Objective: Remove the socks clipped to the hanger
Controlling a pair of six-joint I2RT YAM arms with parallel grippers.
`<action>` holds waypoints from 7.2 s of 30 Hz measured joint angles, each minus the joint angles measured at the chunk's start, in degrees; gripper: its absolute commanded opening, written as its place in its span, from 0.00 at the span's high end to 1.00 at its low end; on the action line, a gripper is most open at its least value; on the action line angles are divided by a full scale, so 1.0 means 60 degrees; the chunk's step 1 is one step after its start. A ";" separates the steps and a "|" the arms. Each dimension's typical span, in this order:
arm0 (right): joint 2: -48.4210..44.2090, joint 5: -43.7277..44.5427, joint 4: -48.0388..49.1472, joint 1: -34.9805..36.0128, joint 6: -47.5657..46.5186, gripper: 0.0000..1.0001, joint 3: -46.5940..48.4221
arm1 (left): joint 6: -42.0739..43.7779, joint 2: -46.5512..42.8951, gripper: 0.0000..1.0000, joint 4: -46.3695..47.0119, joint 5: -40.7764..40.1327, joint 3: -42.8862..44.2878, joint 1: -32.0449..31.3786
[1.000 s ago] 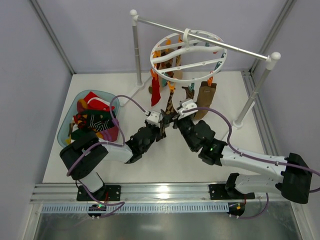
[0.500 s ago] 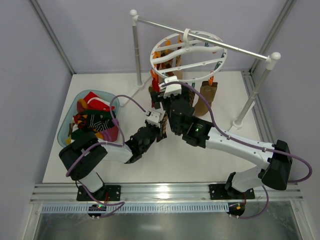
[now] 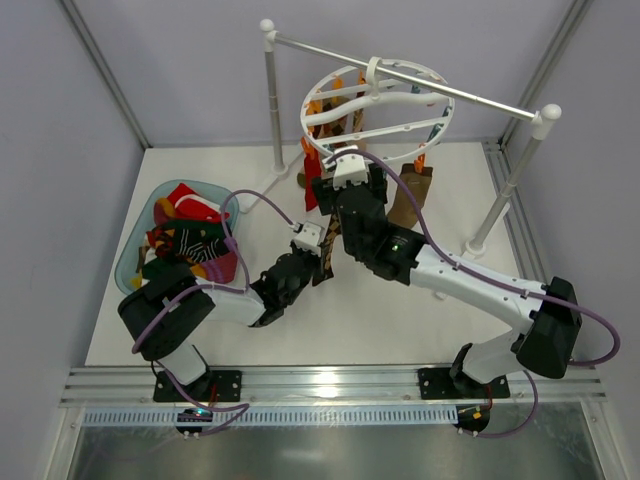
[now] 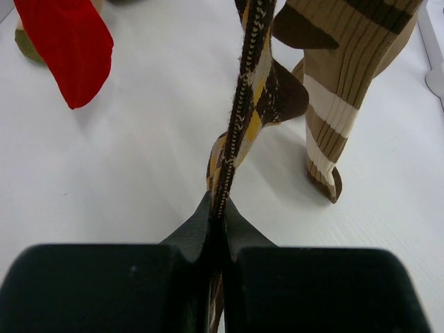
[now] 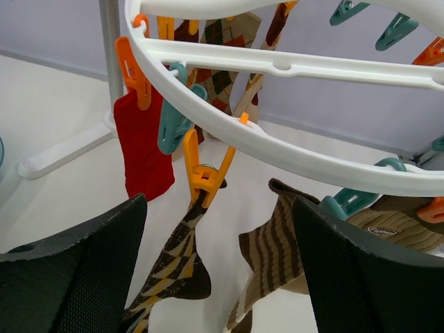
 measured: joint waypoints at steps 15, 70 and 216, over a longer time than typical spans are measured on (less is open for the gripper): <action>0.0597 -0.0426 0.0820 -0.0499 -0.0171 0.21 0.0040 | 0.0000 0.0000 1.00 -0.0091 0.0073 0.0040 0.0000; -0.1209 -0.0758 0.2805 -0.0896 -0.0248 0.00 -0.2889 | -0.1286 -0.1370 1.00 -0.1603 -0.0390 -0.0189 0.2007; -0.5475 -0.3541 0.2029 -0.0962 0.0317 0.00 -0.5461 | 0.1555 0.2907 1.00 0.3552 0.0189 0.1450 0.0393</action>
